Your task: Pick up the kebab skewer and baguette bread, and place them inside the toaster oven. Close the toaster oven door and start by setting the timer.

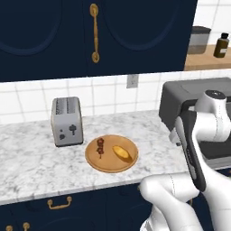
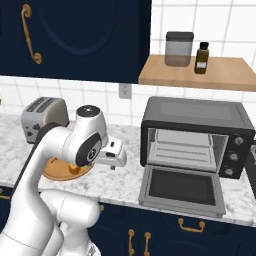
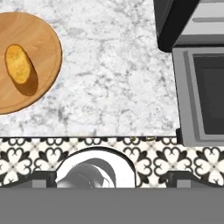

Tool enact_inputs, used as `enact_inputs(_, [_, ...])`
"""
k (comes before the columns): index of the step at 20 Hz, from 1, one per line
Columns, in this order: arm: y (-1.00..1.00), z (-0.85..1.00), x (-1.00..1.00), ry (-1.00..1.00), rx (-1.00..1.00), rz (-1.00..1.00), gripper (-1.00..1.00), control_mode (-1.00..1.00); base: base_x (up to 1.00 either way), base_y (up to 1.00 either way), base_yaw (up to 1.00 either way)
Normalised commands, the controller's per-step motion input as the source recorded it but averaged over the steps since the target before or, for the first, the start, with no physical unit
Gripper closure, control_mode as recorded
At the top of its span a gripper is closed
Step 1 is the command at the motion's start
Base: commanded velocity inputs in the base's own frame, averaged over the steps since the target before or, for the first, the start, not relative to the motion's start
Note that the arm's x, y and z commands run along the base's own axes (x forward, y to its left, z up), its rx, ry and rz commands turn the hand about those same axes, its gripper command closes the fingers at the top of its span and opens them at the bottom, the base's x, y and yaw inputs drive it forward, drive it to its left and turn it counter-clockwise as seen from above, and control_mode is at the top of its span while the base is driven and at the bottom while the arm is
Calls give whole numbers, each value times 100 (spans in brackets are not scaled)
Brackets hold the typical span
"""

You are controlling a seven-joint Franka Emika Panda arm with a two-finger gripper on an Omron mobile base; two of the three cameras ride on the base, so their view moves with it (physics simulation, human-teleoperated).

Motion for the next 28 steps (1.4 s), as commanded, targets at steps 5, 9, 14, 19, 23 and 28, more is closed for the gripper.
enact_inputs(5, [0,0,0,0,0,0,-100,100,26,-31,0])
enact_inputs(9, [0,0,0,0,0,0,-100,100,36,-34,0])
enact_inputs(14, [0,0,0,0,0,0,-100,100,27,-18,0])
enact_inputs(19, [0,0,0,0,0,0,-100,100,1,-2,0])
enact_inputs(23, [0,0,0,0,0,0,-100,100,0,0,0])
enact_inputs(28, [-28,0,-5,-1,0,0,-100,-100,0,0,0])
